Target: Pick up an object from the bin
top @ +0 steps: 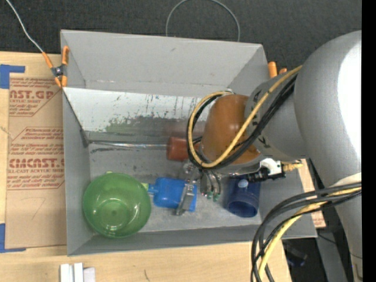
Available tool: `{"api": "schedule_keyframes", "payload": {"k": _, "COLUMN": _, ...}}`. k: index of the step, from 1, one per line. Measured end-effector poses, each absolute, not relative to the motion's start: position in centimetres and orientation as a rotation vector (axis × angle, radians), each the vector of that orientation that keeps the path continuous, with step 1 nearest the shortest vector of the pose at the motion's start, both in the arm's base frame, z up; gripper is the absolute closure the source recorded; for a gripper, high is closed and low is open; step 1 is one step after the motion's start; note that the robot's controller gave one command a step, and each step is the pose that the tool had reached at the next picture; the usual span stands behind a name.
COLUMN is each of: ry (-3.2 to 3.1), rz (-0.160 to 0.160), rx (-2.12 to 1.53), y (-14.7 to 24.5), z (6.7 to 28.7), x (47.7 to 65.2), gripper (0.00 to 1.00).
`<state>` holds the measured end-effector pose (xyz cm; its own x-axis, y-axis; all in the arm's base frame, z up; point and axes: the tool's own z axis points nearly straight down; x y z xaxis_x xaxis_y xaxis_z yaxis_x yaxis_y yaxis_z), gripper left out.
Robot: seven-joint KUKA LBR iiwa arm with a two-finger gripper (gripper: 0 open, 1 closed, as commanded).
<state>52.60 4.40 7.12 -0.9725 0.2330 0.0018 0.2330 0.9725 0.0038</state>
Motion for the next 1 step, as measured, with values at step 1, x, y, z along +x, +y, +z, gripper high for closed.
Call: {"api": "schedule_keyframes", "payload": {"k": 1, "ry": -3.119, "rz": -0.006, "rx": -0.368, "y": 4.40, "z": 7.12, "x": 52.60, "gripper": 1.00}}
